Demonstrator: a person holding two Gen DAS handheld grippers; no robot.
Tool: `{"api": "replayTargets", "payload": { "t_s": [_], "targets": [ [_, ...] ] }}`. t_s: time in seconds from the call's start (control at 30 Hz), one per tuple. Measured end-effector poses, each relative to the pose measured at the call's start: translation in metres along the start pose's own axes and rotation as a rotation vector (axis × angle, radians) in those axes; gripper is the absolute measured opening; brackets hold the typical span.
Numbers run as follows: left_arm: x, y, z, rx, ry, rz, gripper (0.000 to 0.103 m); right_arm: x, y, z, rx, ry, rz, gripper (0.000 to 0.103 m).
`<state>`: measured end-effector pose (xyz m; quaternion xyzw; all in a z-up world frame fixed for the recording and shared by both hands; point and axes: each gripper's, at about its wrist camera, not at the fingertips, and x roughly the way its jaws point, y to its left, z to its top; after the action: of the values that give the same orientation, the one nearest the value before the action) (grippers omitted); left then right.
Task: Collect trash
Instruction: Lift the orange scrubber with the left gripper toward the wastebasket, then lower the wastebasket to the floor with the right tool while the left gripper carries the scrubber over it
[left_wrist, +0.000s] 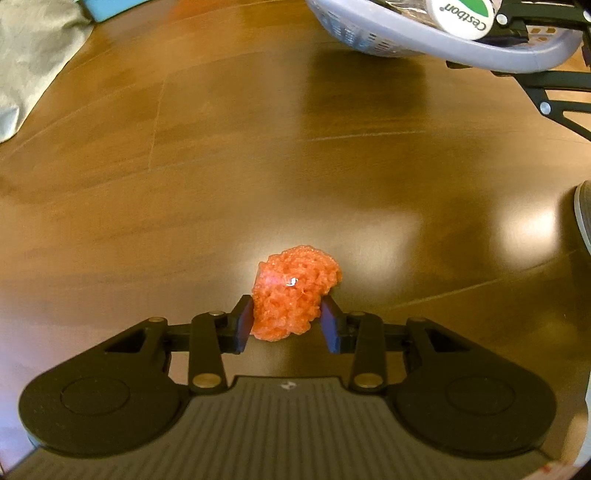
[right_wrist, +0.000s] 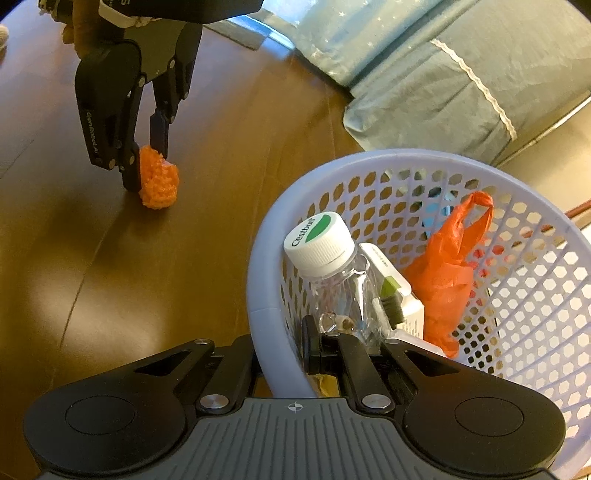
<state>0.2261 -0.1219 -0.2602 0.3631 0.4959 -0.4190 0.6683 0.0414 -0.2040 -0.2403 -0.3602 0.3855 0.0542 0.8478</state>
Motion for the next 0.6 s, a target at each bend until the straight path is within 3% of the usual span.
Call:
{"api": "replayTargets", "payload": {
  "t_s": [0.17, 0.6],
  "targets": [
    [-0.008, 0.018, -0.017, -0.056, 0.006, 0.001, 0.033, -0.004, 0.008, 0.011, -0.042, -0.041, 0.039, 0.002],
    [-0.055, 0.03, -0.068, -0.083, 0.016, 0.034, 0.033, -0.014, 0.022, 0.054, -0.126, -0.152, 0.168, 0.001]
  ]
}}
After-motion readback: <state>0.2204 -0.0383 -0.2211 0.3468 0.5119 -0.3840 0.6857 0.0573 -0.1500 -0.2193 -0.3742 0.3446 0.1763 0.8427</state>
